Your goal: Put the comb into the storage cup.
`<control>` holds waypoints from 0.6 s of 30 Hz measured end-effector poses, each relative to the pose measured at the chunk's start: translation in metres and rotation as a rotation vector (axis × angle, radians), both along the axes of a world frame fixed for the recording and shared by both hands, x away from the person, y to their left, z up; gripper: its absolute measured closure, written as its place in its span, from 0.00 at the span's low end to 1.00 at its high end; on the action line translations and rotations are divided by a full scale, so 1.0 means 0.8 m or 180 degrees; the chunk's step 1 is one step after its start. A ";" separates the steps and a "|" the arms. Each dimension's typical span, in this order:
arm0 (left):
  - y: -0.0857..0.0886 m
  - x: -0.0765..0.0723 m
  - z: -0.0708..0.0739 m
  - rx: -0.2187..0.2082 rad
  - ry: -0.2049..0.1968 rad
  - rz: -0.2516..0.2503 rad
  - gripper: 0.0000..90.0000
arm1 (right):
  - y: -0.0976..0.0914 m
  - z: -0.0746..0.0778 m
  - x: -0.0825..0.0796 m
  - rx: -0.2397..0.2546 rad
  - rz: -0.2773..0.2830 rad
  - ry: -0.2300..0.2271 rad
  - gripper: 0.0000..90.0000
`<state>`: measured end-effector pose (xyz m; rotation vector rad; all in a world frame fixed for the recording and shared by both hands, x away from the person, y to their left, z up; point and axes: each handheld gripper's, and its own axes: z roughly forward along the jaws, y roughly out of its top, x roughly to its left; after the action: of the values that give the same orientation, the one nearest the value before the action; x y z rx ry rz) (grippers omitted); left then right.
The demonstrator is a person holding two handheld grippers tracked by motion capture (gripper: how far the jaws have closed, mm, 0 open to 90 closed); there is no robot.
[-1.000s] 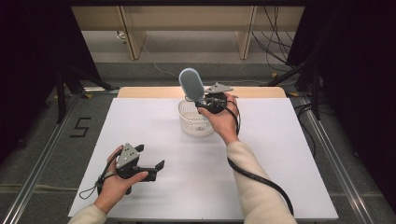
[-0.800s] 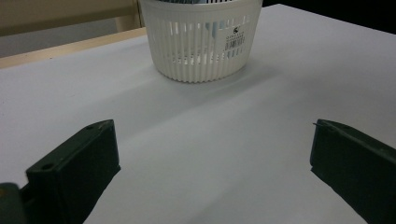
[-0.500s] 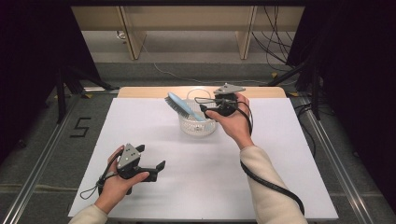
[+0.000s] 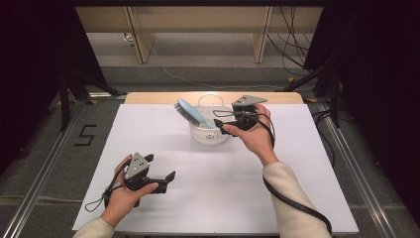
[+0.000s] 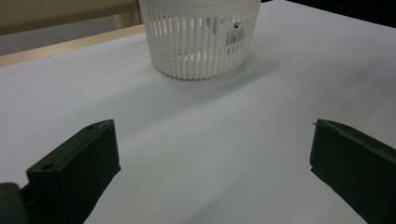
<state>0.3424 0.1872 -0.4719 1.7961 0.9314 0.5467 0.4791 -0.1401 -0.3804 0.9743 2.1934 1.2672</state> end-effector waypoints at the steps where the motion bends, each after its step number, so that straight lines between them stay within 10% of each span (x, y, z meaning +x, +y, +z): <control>1: 0.000 0.000 0.000 0.0006 -0.0002 0.0001 0.01 | -0.002 0.000 -0.001 0.0029 -0.0005 -0.0001 0.16; 18: -0.001 0.000 -0.001 0.0032 -0.0002 0.0006 0.01 | -0.052 -0.012 -0.033 0.0105 0.0015 0.0038 0.13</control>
<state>0.3425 0.1868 -0.4724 1.8040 0.9317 0.5540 0.4527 -0.1818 -0.3903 0.9924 2.1916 1.3070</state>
